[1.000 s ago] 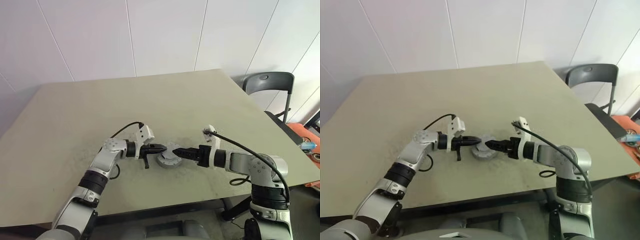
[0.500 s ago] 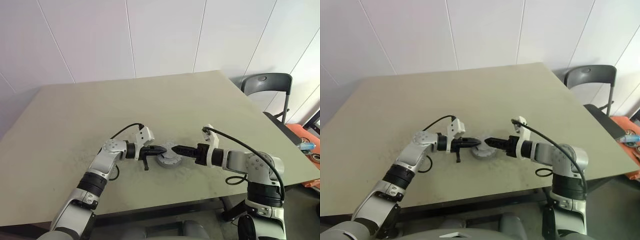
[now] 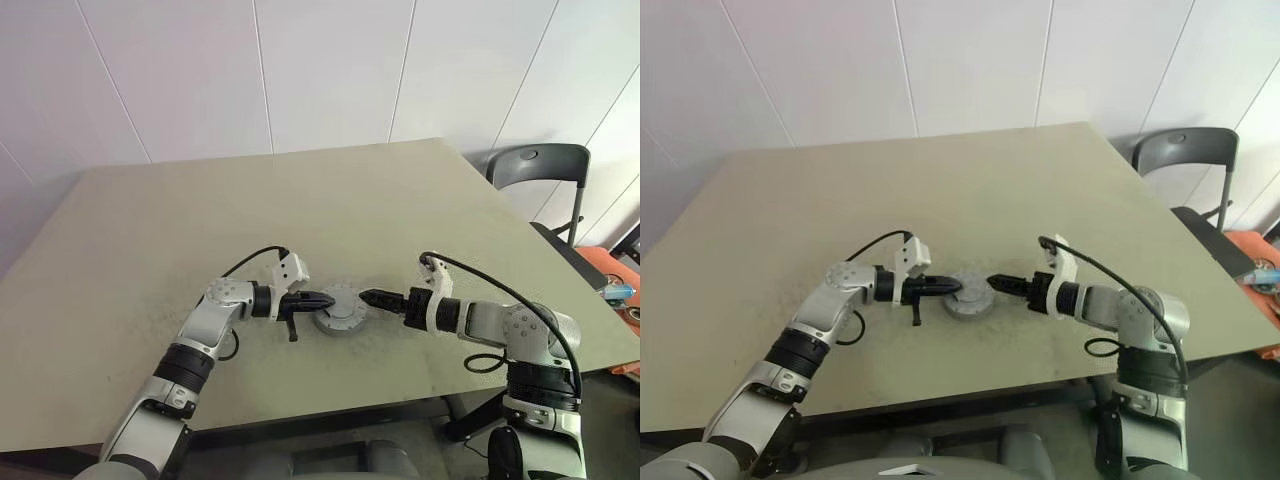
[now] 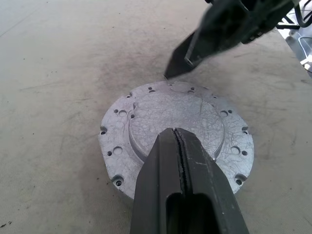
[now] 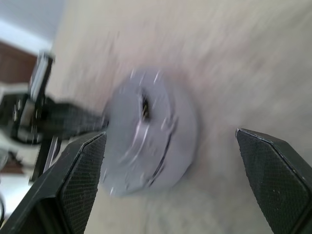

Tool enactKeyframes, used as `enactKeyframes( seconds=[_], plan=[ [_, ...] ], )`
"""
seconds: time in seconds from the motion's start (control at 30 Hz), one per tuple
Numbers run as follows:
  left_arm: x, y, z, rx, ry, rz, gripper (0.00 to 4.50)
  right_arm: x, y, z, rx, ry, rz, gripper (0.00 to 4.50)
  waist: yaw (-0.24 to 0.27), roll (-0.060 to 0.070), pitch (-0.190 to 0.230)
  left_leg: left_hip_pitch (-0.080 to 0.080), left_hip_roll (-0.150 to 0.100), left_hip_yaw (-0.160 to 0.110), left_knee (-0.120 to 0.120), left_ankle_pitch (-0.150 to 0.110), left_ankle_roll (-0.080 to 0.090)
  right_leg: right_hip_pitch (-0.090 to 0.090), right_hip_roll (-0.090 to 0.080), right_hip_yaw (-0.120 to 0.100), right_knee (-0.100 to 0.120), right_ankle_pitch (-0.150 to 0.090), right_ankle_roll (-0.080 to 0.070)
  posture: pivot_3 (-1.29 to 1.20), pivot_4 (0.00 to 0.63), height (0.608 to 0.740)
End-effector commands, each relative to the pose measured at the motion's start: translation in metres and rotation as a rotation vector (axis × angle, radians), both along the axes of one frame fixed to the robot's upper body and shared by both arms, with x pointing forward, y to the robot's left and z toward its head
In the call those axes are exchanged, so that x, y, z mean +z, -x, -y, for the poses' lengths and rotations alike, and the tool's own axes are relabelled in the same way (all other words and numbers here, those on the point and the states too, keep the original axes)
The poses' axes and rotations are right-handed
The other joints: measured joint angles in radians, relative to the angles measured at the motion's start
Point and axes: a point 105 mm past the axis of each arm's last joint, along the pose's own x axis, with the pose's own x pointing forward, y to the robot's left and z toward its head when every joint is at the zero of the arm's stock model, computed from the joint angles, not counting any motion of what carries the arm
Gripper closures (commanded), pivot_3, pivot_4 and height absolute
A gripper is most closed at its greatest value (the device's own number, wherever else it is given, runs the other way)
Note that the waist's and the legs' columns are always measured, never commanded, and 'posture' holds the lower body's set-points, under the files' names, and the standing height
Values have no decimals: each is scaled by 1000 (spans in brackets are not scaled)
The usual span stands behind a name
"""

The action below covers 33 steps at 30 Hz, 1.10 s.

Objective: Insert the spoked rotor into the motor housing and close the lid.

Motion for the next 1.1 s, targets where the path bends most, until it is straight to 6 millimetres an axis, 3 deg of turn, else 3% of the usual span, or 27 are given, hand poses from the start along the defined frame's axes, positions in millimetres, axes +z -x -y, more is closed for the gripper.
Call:
enactKeyframes(
  seconds=[0.03,0.33,0.47,0.6,0.77,0.97,1.1],
  plan=[
    [6,-3,0,-2,-9,17,4500,8,9,-21,86,-42,7,19,-1,0,0,0,0,0,0,0,0,0,0,0,0,0,0,0,0,740],
    [5,-7,-6,23,-16,23,4500,12,6,-48,109,-112,-29,19,-14,0,0,1,0,0,0,0,0,0,1,0,1,0,0,0,0,740],
    [5,-8,-8,30,-23,31,4500,32,-12,-70,48,-389,-79,19,-32,0,1,1,1,0,-1,0,0,-4,1,1,4,1,-2,0,0,740],
    [5,-9,-11,39,-25,34,4500,39,-11,-80,70,-431,-84,19,-30,1,1,-1,1,0,0,0,0,-10,1,1,10,3,-5,0,0,740],
    [5,-11,-14,50,-25,35,4500,45,-8,-82,82,-464,-68,1076,-31,2,2,-2,1,1,0,0,-1,-11,1,2,11,3,-5,0,0,740],
    [6,-9,-14,52,-23,38,4500,48,-10,-80,69,-484,-69,2861,-29,2,2,-2,1,1,0,0,-1,-11,1,2,10,3,-5,0,0,740],
    [7,-9,-14,54,-22,39,4500,42,-10,-79,56,-461,-90,2994,-30,2,2,-3,1,1,0,0,-1,-12,0,2,10,3,-5,0,0,740]
  ],
)
